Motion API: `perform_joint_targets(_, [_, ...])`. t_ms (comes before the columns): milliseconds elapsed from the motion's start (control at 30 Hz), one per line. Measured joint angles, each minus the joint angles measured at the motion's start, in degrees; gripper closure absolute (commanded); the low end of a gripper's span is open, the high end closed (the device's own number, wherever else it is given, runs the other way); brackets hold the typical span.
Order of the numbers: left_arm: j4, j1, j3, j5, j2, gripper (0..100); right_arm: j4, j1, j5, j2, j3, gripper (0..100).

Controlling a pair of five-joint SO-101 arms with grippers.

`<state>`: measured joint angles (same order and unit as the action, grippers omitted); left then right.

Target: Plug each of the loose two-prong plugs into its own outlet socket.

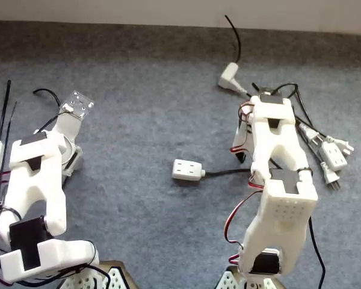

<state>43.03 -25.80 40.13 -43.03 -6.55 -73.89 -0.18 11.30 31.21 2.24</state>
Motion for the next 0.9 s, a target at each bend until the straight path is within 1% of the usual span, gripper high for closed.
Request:
perform_joint_targets(267, [0.0, -0.8, -0.2, -0.1, 0.0, 80, 0.0, 0.0, 0.0, 0.0, 0.0, 87.5])
perform_joint_targets(400, [0.0, -2.3, -0.2, -2.7, 0.0, 80, 0.0, 0.0, 0.0, 0.0, 0.0, 87.5])
perform_joint_targets(500, [0.0, -3.3, -0.2, -3.4, 0.0, 80, 0.0, 0.0, 0.0, 0.0, 0.0, 87.5])
perform_joint_targets(767, [0.0, -3.4, -0.2, -3.5, 0.0, 80, 0.0, 0.0, 0.0, 0.0, 0.0, 87.5])
perform_joint_targets(900, [-1.0, -3.5, -0.2, -3.5, 3.8, 80, 0.0, 0.0, 0.0, 0.0, 0.0, 87.5])
